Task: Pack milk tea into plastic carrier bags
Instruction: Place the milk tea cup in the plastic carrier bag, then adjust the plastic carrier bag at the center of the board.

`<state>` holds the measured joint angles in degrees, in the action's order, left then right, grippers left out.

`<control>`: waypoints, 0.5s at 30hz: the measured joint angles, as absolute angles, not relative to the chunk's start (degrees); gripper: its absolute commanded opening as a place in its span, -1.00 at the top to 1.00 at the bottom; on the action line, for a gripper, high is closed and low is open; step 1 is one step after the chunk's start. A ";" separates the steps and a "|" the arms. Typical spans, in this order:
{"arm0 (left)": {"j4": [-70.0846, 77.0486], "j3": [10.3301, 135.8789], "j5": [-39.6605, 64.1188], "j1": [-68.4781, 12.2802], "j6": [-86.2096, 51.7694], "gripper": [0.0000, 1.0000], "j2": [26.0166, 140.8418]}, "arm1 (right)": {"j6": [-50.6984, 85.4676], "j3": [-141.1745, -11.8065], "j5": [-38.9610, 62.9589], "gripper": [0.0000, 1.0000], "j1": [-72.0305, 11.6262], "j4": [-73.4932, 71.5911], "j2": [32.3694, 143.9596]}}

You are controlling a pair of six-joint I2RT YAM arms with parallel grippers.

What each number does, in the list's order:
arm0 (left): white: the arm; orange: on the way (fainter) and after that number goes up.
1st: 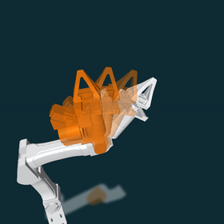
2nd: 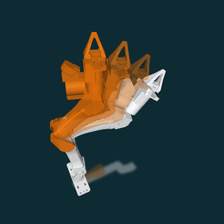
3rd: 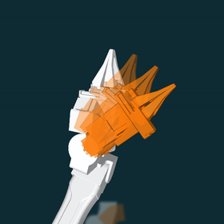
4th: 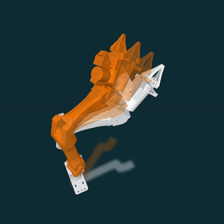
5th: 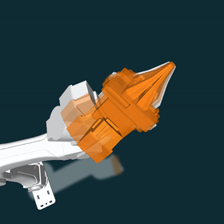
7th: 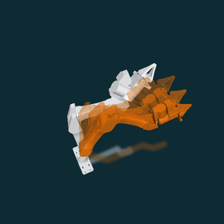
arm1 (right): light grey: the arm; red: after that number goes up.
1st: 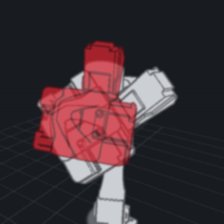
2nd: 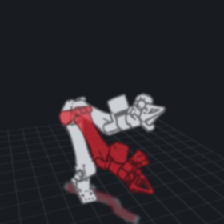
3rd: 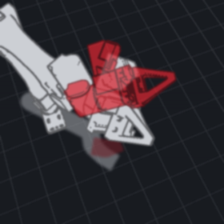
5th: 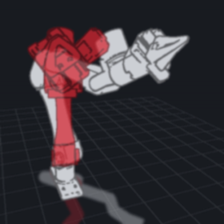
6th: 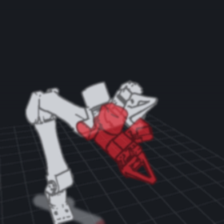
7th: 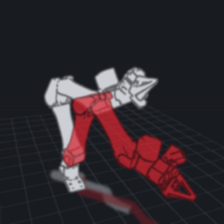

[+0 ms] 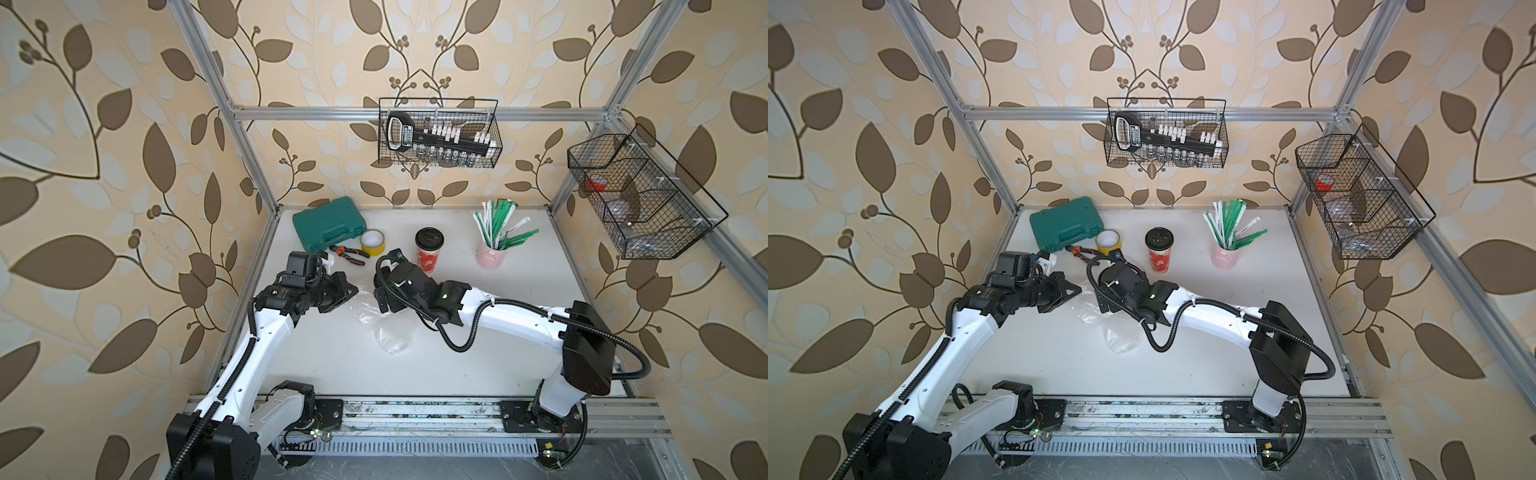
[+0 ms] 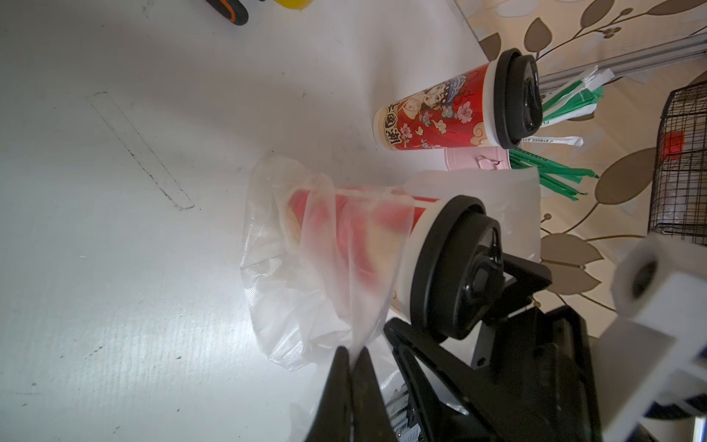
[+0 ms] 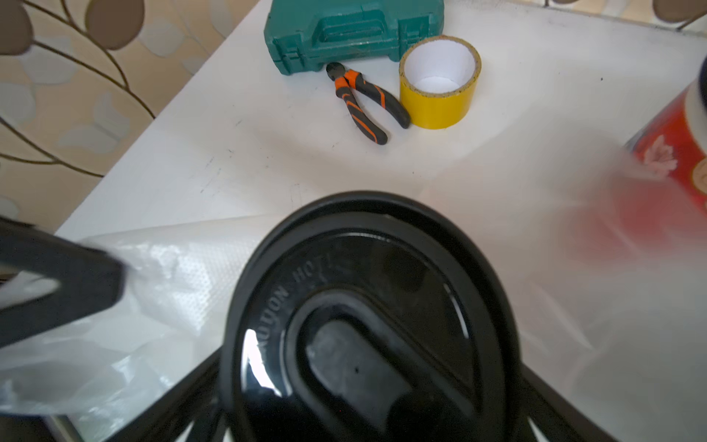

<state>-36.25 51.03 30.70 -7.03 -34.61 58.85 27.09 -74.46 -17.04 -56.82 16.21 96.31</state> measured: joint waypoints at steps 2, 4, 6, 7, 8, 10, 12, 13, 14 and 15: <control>-36.25 51.03 30.39 -7.03 -34.61 1.00 58.96 | 26.65 -74.46 -16.67 -0.99 -56.71 16.51 94.85; -36.25 51.03 30.09 -7.03 -34.61 1.00 59.02 | 26.00 -74.50 -16.45 -0.99 -56.53 17.04 93.06; -36.25 51.03 29.74 -7.03 -34.61 1.00 59.02 | 25.39 -74.76 -16.49 -0.99 -56.31 18.17 91.26; -36.27 51.03 29.61 -7.03 -34.61 1.00 59.02 | 25.10 -74.91 -16.47 -0.99 -56.18 18.79 90.32; -36.32 51.03 29.52 -7.03 -34.61 1.00 59.02 | 24.84 -74.96 -16.49 -0.99 -55.99 19.35 89.23; -36.38 51.03 29.47 -7.03 -34.59 1.00 59.02 | 24.47 -74.94 -16.38 -0.99 -55.13 21.08 86.24; -36.49 51.03 29.47 -7.03 -34.61 1.00 59.02 | 24.29 -74.41 -15.33 -0.99 -53.12 21.74 82.78; -36.51 51.03 29.47 -7.03 -34.59 1.00 59.02 | 24.18 -74.02 -14.48 -0.98 -51.53 21.89 80.97; -36.51 51.03 29.47 -7.03 -34.61 1.00 59.02 | 24.16 -73.65 -13.61 -0.97 -50.02 21.87 79.59; -36.51 51.03 29.47 -7.03 -34.59 1.00 59.02 | 24.16 -73.34 -12.78 -0.95 -48.42 21.93 78.48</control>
